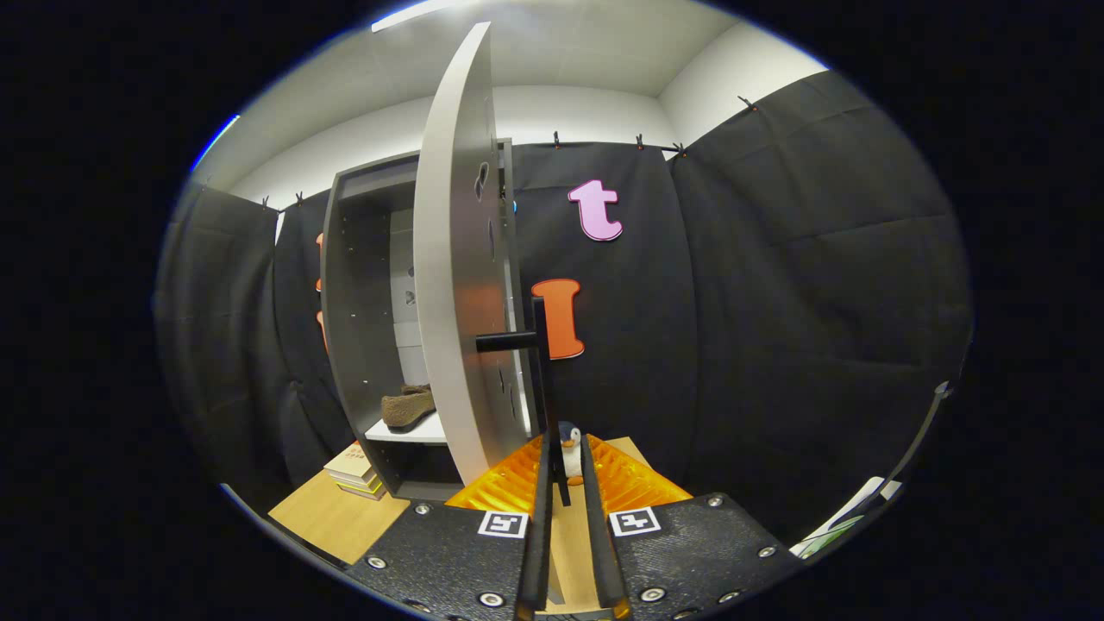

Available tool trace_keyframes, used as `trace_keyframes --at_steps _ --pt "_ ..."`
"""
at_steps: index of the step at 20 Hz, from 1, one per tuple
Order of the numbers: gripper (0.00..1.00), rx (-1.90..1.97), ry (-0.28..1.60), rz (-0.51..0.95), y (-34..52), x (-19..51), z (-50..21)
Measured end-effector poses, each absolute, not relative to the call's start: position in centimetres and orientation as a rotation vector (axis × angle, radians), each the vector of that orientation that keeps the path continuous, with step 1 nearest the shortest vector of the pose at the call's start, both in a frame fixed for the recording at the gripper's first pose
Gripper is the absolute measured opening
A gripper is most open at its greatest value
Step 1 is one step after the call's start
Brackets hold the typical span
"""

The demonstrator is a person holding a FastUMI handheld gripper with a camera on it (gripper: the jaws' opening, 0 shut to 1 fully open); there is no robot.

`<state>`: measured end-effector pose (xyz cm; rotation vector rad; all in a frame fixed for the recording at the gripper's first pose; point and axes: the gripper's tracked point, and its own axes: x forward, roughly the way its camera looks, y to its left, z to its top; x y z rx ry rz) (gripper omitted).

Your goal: Open the shoe cabinet door, grab the shoes and put them into the shoe cabinet, then close the shoe cabinet door.

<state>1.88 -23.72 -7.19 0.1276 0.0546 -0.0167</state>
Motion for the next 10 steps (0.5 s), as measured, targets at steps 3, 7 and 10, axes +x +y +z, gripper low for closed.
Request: trace_keyframes --at_steps 3,7,10 --pt "0.21 0.172 0.074 0.010 -23.6 1.6 -7.7" --pt "0.24 0.143 0.079 -0.008 -24.2 0.2 -8.3" --pt "0.24 0.150 0.068 -0.014 -23.6 -1.1 -7.2"
